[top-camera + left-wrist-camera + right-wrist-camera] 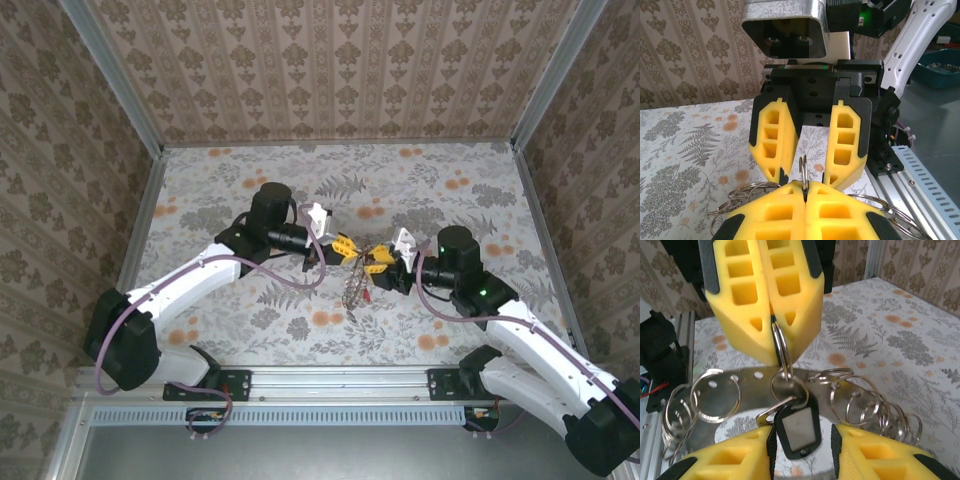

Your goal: Put the keys on the keyring

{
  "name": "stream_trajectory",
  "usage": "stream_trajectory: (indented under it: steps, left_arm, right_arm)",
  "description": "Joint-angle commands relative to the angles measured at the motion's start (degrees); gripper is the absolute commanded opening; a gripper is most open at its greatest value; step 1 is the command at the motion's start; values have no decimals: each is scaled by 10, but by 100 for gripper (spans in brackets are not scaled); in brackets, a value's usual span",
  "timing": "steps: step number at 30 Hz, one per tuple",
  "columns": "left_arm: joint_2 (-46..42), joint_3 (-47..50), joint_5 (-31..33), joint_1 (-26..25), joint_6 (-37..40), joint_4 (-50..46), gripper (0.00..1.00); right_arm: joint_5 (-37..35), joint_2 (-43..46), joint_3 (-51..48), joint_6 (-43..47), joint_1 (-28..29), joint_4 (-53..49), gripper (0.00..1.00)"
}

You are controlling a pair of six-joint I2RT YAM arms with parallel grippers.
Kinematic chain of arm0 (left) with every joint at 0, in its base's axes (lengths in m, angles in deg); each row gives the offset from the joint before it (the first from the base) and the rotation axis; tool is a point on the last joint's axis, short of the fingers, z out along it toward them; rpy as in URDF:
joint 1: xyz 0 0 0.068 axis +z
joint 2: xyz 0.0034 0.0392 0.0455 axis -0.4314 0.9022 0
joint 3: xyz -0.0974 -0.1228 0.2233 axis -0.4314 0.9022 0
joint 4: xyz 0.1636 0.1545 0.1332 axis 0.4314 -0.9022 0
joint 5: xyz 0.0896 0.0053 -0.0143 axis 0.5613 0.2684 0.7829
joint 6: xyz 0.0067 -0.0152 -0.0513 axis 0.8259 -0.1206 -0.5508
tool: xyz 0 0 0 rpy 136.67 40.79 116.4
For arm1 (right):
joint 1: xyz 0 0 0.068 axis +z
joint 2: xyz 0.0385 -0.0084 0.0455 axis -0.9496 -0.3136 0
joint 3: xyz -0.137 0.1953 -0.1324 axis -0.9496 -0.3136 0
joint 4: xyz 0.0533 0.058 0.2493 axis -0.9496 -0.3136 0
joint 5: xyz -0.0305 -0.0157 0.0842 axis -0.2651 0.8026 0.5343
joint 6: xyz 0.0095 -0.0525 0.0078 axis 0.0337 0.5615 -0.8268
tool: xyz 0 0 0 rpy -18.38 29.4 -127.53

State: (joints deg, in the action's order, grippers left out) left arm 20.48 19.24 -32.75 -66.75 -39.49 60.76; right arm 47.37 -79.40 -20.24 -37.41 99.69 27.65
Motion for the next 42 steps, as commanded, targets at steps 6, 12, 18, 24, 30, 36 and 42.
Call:
stream_trajectory:
  steps: [6, 12, 18, 24, 30, 36, 42]
  left_arm:
    - [-12, 13, 3, 0, -55, 71, 0]
    - [-13, 20, 15, 0, -60, 82, 0]
    - [-11, 24, 41, 0, -74, 99, 0]
    - [-9, 29, 59, -1, -88, 110, 0]
    - [-11, 35, 65, -3, -90, 114, 0]
    - [-10, 32, 52, -2, -86, 114, 0]
    - [-12, 30, 47, -3, -67, 86, 0]
  right_arm:
    - [-12, -33, -6, -29, 13, 83, 36]
    - [-6, -39, -8, -26, 14, 75, 37]
    - [-22, -36, -18, -22, 25, 72, 40]
    - [-52, -42, -25, -17, 38, 82, 47]
    - [-102, -20, -42, -15, 42, 90, 38]
    - [-115, -18, -39, -7, 42, 86, 15]
    - [-108, -4, -29, 11, 42, 59, 0]
